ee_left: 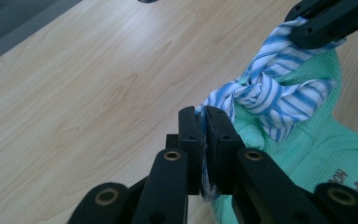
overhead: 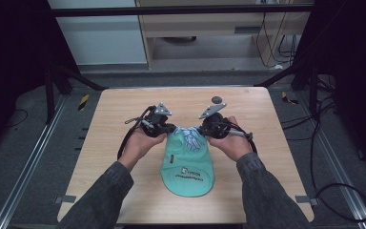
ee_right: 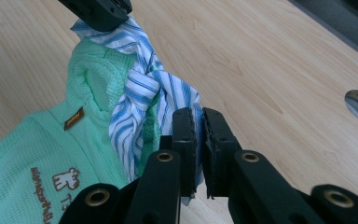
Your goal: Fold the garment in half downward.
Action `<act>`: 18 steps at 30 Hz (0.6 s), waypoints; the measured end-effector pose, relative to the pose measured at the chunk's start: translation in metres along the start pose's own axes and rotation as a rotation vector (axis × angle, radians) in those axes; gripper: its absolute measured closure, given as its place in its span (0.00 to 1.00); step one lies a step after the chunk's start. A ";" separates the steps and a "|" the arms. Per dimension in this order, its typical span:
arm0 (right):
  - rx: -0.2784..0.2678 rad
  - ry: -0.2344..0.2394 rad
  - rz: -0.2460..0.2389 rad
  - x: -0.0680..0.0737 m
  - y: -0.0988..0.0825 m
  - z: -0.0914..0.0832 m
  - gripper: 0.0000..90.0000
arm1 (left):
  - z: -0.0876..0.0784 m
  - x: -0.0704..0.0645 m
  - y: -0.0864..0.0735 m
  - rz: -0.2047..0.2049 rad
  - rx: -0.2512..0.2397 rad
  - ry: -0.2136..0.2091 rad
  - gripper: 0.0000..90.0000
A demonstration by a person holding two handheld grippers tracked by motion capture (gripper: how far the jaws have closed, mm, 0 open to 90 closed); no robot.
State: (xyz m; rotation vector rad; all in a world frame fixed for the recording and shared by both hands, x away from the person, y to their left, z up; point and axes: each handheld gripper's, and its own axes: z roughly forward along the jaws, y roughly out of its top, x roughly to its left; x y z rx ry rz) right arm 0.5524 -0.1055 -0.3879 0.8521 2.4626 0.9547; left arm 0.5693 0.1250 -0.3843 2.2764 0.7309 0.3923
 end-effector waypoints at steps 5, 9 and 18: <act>-0.010 -0.012 -0.004 -0.003 0.004 -0.003 0.94 | -0.001 0.003 0.006 -0.003 -0.008 0.009 0.95; -0.009 -0.018 0.002 -0.007 0.006 -0.002 0.94 | 0.001 0.004 0.009 0.004 -0.004 0.016 0.95; -0.012 -0.031 0.024 -0.013 0.009 -0.001 0.94 | 0.005 0.007 0.015 0.010 -0.011 0.033 0.95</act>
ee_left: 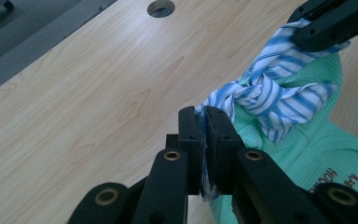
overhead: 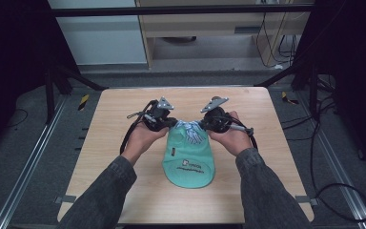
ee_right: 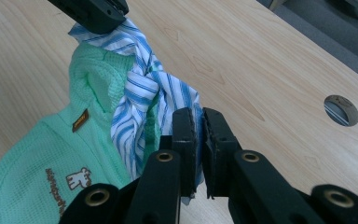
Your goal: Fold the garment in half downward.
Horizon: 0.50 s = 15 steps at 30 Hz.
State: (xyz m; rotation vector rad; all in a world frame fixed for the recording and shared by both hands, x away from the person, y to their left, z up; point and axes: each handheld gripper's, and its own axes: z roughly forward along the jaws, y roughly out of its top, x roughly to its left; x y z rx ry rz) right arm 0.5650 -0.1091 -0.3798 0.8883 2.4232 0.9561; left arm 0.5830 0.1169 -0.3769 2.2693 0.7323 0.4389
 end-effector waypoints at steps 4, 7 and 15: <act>0.020 -0.001 -0.013 -0.001 -0.002 0.005 0.94 | 0.003 -0.001 0.001 0.011 0.015 0.009 0.95; 0.017 -0.008 -0.007 -0.003 -0.001 0.006 0.94 | 0.003 0.000 0.002 0.010 0.004 0.018 0.95; 0.000 -0.003 -0.016 0.002 -0.008 0.005 0.94 | -0.003 -0.011 -0.005 0.033 -0.003 0.033 0.95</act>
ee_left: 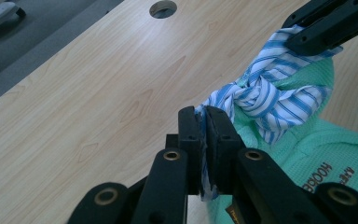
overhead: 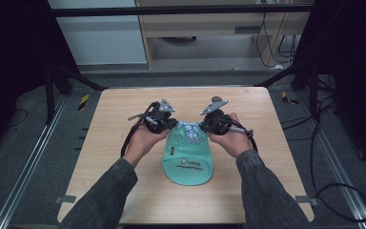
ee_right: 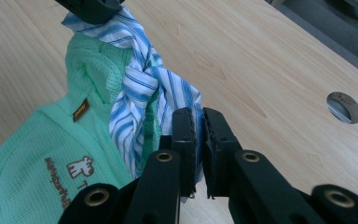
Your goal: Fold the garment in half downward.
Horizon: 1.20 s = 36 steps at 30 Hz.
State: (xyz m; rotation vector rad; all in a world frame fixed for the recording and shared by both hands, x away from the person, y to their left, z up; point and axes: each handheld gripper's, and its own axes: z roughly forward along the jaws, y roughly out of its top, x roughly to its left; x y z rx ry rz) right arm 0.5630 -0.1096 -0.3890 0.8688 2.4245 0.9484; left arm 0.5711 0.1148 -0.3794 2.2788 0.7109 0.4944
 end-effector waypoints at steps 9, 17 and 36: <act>-0.003 0.008 -0.022 0.014 -0.013 -0.003 0.93 | -0.006 -0.015 -0.014 0.010 -0.017 -0.001 0.95; -0.031 0.018 -0.047 0.028 -0.021 -0.011 0.93 | -0.016 -0.022 -0.027 -0.001 -0.041 -0.024 0.95; -0.027 0.049 -0.087 0.058 -0.054 -0.010 0.92 | -0.020 -0.048 -0.061 0.018 -0.040 -0.068 0.95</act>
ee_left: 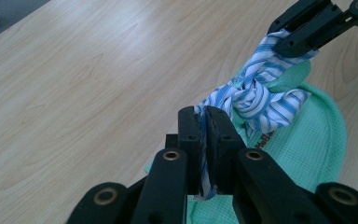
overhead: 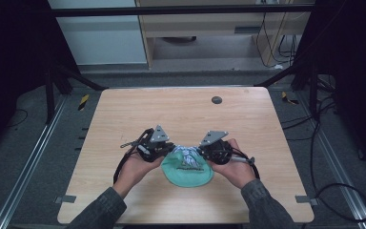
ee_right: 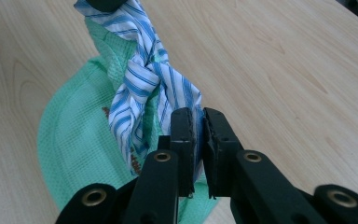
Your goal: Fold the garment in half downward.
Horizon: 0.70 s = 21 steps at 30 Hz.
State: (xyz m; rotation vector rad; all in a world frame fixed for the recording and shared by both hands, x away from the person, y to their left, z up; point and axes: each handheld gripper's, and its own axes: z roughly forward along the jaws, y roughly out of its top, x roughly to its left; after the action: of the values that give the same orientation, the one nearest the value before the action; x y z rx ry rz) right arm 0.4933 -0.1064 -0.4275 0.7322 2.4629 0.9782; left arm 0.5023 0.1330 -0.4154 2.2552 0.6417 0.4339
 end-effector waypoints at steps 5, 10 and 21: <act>0.007 0.014 -0.006 0.005 -0.005 0.001 0.92 | 0.001 -0.003 -0.005 0.006 0.006 -0.003 0.94; 0.014 0.027 -0.009 0.011 -0.011 0.000 0.91 | 0.003 -0.007 -0.011 0.007 0.008 -0.010 0.94; 0.025 0.038 -0.013 0.019 -0.020 -0.001 0.91 | 0.006 -0.015 -0.026 0.000 0.008 -0.022 0.93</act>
State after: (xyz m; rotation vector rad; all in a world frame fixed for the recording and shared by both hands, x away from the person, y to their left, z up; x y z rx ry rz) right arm 0.4714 -0.1075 -0.4443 0.7107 2.5136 0.9666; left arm 0.4848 0.1372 -0.4403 2.2644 0.6326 0.4064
